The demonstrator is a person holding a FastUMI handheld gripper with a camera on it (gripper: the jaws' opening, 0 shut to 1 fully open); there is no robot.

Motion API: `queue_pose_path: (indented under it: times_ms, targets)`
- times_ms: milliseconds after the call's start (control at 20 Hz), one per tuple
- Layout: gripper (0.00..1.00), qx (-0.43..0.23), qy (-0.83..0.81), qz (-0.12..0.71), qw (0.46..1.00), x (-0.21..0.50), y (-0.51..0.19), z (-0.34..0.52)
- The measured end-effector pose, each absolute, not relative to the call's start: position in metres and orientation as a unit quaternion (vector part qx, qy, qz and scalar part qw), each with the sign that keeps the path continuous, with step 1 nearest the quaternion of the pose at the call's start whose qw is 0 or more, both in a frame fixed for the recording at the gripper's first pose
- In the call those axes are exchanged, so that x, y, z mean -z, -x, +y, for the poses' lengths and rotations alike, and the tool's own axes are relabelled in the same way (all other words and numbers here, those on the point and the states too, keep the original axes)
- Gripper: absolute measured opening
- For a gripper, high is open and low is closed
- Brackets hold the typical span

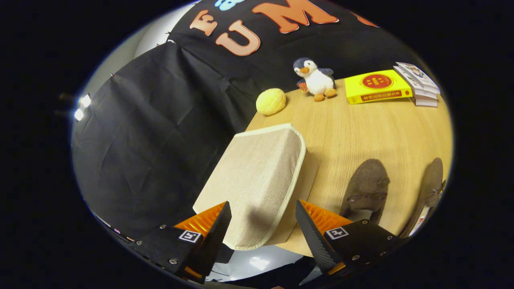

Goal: Open the storage box then place both shoes into the box .Put the left shoe in first, then the right shoe, with the right side of both shoes facing outward in a uniform manner.

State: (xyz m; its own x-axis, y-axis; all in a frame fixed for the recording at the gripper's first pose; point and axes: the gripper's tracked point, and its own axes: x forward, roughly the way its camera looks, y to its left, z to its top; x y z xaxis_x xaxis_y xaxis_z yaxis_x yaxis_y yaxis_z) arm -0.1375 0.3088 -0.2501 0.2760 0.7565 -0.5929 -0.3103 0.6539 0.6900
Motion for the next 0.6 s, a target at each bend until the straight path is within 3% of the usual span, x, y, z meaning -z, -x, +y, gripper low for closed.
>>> queue_pose_path:
  times_ms: [400,600]
  targets:
    - [0.96,-0.355,-0.345,0.54,0.681,0.277,0.144,0.344]
    - [0.97,-0.362,-0.358,0.543,0.667,0.278,0.143,0.349]
